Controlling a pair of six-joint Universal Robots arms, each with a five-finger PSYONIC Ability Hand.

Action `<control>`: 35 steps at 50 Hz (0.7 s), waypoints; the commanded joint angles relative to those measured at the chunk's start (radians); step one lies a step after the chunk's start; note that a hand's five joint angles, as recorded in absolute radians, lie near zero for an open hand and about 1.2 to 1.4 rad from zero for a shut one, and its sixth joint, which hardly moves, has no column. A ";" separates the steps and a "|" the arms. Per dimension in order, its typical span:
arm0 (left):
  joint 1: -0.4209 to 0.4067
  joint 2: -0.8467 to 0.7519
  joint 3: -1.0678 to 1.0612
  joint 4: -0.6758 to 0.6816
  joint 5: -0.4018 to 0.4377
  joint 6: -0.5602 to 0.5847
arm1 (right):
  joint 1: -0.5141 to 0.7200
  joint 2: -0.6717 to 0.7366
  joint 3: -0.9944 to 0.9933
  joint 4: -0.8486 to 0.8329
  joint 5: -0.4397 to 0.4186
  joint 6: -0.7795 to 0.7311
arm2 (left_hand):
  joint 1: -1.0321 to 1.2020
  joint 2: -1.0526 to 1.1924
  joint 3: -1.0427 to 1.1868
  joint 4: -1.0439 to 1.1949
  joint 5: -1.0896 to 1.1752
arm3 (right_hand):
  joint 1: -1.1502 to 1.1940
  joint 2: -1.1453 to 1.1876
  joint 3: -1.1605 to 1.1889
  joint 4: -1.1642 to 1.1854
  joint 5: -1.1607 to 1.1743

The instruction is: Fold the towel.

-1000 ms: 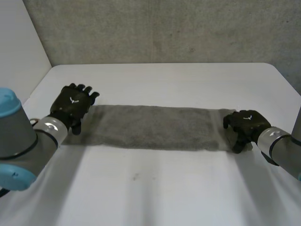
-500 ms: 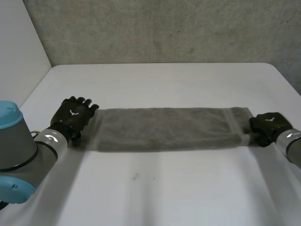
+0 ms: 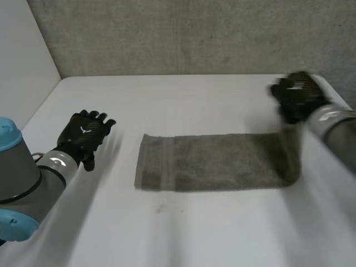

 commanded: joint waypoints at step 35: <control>-0.144 0.038 0.057 0.000 -0.003 -0.132 | 0.218 -0.011 0.187 -0.043 -0.025 0.392 | 0.019 0.026 0.024 0.023 -0.011 | -0.772 -0.999 -1.016 -1.018 -0.980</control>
